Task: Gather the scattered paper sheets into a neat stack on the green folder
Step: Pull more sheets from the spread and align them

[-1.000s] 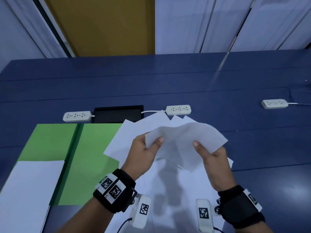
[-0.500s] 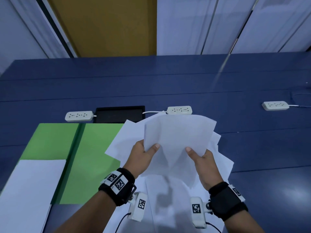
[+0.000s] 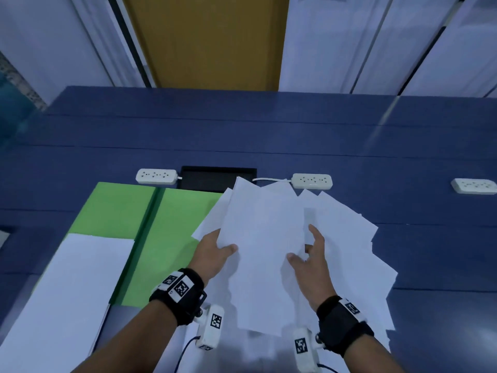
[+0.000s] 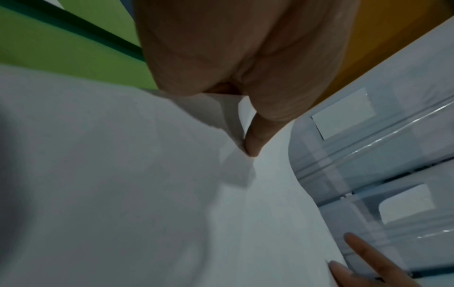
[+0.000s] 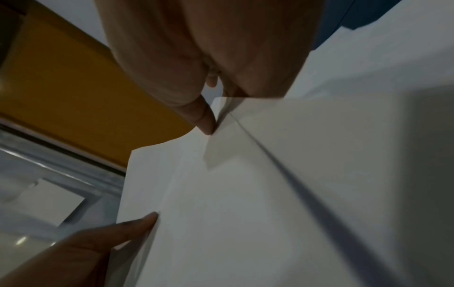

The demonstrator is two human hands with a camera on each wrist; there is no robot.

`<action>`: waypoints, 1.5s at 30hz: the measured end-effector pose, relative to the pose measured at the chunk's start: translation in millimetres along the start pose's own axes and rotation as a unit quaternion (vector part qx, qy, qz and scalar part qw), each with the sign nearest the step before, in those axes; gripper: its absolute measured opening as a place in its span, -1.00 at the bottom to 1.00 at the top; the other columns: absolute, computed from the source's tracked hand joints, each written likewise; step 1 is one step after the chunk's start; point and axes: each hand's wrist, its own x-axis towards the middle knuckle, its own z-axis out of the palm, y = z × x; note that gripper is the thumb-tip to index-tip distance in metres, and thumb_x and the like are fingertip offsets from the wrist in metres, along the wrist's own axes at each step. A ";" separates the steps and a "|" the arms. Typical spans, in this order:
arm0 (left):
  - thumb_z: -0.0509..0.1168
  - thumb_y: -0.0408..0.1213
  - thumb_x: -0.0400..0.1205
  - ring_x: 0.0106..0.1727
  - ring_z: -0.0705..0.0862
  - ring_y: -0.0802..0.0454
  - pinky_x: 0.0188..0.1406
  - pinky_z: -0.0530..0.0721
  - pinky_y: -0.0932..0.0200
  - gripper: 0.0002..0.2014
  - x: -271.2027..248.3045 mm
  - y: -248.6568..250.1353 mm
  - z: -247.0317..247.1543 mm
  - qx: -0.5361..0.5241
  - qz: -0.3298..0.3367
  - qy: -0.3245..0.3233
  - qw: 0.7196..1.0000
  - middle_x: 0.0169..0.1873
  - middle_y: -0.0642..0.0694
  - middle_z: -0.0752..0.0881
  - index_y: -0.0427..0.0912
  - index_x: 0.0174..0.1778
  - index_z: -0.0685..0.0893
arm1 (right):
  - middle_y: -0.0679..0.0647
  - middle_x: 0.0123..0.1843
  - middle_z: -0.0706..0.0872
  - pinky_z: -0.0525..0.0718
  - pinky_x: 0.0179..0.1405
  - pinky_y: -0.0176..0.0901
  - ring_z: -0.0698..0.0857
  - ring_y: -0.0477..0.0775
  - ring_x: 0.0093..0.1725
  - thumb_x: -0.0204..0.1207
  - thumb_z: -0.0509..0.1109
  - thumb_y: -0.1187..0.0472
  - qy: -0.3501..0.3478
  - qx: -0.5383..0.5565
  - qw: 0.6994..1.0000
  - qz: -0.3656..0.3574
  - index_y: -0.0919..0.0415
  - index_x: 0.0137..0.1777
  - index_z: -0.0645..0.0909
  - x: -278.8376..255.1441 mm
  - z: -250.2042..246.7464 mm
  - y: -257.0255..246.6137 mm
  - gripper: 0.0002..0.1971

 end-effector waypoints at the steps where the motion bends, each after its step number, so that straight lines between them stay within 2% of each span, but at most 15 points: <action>1: 0.45 -0.39 0.68 0.19 0.81 0.00 0.31 0.74 -0.03 -0.70 -0.3 -4.9 -9.2 0.007 -0.003 0.009 1.000 0.13 0.03 0.86 -0.11 0.33 0.73 | -0.10 0.34 0.55 0.55 0.01 -0.30 0.62 -0.27 0.20 0.72 0.42 0.32 -0.009 -0.007 1.000 -0.007 -0.45 0.65 0.24 -1.0 8.5 2.1 -0.25; 5: 0.45 -0.42 0.66 0.24 0.78 0.00 0.36 0.71 -0.07 -0.60 -4.4 -24.7 -46.8 0.011 -0.024 0.036 0.999 0.21 0.01 0.82 -0.09 0.42 0.65 | -0.20 0.41 0.67 0.57 -0.07 -0.58 0.64 -0.58 0.02 0.75 0.34 0.35 -0.060 -0.065 0.995 -0.038 -0.27 0.42 0.63 -7.7 47.0 4.7 -0.54; 7: 0.45 -0.42 0.66 0.26 0.76 -0.04 0.36 0.71 -0.09 -0.59 -8.5 -35.7 -66.7 0.024 -0.035 0.048 0.998 0.21 0.00 0.80 -0.07 0.41 0.62 | -0.20 0.34 0.77 0.56 -0.02 -0.64 0.69 -0.50 0.08 0.77 0.32 0.35 -0.082 -0.075 0.993 -0.039 -0.17 0.23 0.77 -10.9 70.2 8.0 -0.64; 9: 0.44 -0.42 0.66 0.26 0.75 -0.07 0.35 0.70 -0.07 -0.60 -12.6 -47.4 -87.7 0.041 -0.042 0.061 0.996 0.22 -0.01 0.78 -0.07 0.41 0.62 | -0.23 0.31 0.79 0.55 0.16 -0.57 0.69 -0.34 0.31 0.78 0.33 0.32 -0.108 -0.088 0.990 -0.035 -0.14 0.14 0.81 -15.6 94.3 9.9 -0.68; 15: 0.45 -0.31 0.65 0.40 0.66 -0.10 0.46 0.61 -0.09 -0.48 -26.8 -83.6 -168.3 0.094 -0.073 0.090 0.989 0.36 -0.01 0.71 -0.06 0.55 0.56 | -0.31 0.32 0.77 0.56 0.33 -0.36 0.69 -0.24 0.34 0.79 0.35 0.21 -0.202 -0.137 0.969 -0.025 -0.16 0.14 0.81 -31.5 168.2 8.4 -0.74; 18: 0.41 -0.35 0.66 0.37 0.66 -0.10 0.35 0.58 0.02 -0.55 -31.5 -99.8 -215.0 0.114 -0.079 0.102 0.985 0.31 0.01 0.71 -0.03 0.49 0.58 | -0.12 0.29 0.81 0.61 0.01 -0.48 0.78 -0.01 0.06 0.78 0.36 0.16 -0.253 -0.170 0.952 -0.021 -0.13 0.16 0.79 -43.6 211.2 5.3 -0.81; 20: 0.40 -0.34 0.69 0.46 0.59 -0.09 0.41 0.51 0.05 -0.49 -35.0 -110.7 -247.6 0.133 -0.093 0.111 0.980 0.38 0.06 0.63 -0.07 0.57 0.51 | 0.04 0.31 0.82 0.59 -0.16 -0.51 0.76 0.23 0.07 0.78 0.37 0.14 -0.280 -0.188 0.941 -0.011 -0.04 0.23 0.76 -51.8 242.7 3.7 -0.84; 21: 0.42 -0.31 0.69 0.52 0.54 -0.09 0.49 0.49 0.02 -0.43 -35.2 -120.2 -265.0 0.140 -0.102 0.121 0.977 0.45 0.08 0.57 -0.10 0.64 0.45 | 0.09 0.31 0.82 0.62 -0.17 -0.46 0.77 0.23 0.00 0.78 0.37 0.13 -0.292 -0.193 0.937 -0.007 0.00 0.27 0.75 -55.2 258.8 3.9 -0.83; 23: 0.44 -0.27 0.68 0.53 0.51 -0.04 0.57 0.47 -0.04 -0.39 -39.9 -132.8 -293.4 0.152 -0.113 0.129 0.973 0.53 0.06 0.53 -0.09 0.66 0.42 | 0.05 0.17 0.82 0.68 -0.08 -0.27 0.70 0.01 -0.22 0.77 0.38 0.10 -0.316 -0.209 0.926 -0.004 0.05 0.35 0.73 -62.3 289.8 5.4 -0.77; 26: 0.44 -0.32 0.66 0.37 0.61 -0.06 0.40 0.55 -0.02 -0.55 -44.1 -155.2 -328.0 0.165 -0.118 0.140 0.969 0.36 0.04 0.64 -0.05 0.47 0.53 | -0.13 -0.13 0.68 0.73 0.09 -0.14 0.67 -0.11 -0.22 0.76 0.40 0.04 -0.350 -0.242 0.905 0.002 0.09 0.45 0.70 -70.3 333.3 10.5 -0.68; 30: 0.40 -0.43 0.68 0.39 0.63 -0.18 0.31 0.54 -0.03 -0.63 -49.1 -175.9 -358.3 0.188 -0.139 0.146 0.961 0.26 -0.05 0.65 -0.14 0.39 0.57 | 0.01 0.15 0.70 0.81 0.27 0.08 0.74 0.05 -0.01 0.73 0.43 -0.06 -0.394 -0.263 0.880 0.038 0.10 0.56 0.61 -80.4 375.8 17.8 -0.54; 33: 0.38 -0.47 0.70 0.52 0.56 -0.28 0.33 0.47 -0.02 -0.52 -54.5 -186.2 -370.6 0.204 -0.170 0.155 0.952 0.45 -0.22 0.62 -0.31 0.57 0.51 | 0.11 0.19 0.68 0.80 0.04 -0.09 0.75 0.05 0.02 0.75 0.42 -0.04 -0.417 -0.266 0.867 0.067 0.15 0.62 0.53 -86.6 394.1 19.8 -0.49; 36: 0.38 -0.48 0.69 0.53 0.56 -0.30 0.34 0.47 -0.02 -0.50 -56.0 -199.8 -378.4 0.214 -0.181 0.157 0.947 0.49 -0.27 0.63 -0.29 0.58 0.52 | 0.10 0.16 0.64 0.66 -0.19 -0.27 0.69 -0.11 -0.14 0.76 0.41 0.01 -0.430 -0.270 0.858 0.080 0.23 0.65 0.48 -91.4 403.0 22.7 -0.47; 41: 0.40 -0.40 0.67 0.45 0.63 -0.32 0.39 0.59 -0.12 -0.51 -50.4 -213.8 -387.4 0.243 -0.187 0.156 0.939 0.43 -0.22 0.70 -0.18 0.56 0.55 | 0.07 0.13 0.68 0.64 -0.21 -0.25 0.66 -0.12 -0.19 0.74 0.44 0.04 -0.435 -0.281 0.851 0.088 0.24 0.61 0.52 -92.8 406.0 24.6 -0.48; 45: 0.45 -0.28 0.66 0.52 0.56 -0.38 0.46 0.56 -0.20 -0.36 -43.2 -220.4 -393.1 0.268 -0.206 0.172 0.925 0.52 -0.29 0.60 -0.20 0.68 0.43 | 0.08 0.03 0.72 0.64 -0.13 -0.13 0.63 -0.05 -0.21 0.69 0.48 0.03 -0.422 -0.267 0.861 0.096 0.24 0.49 0.63 -87.7 397.7 22.0 -0.55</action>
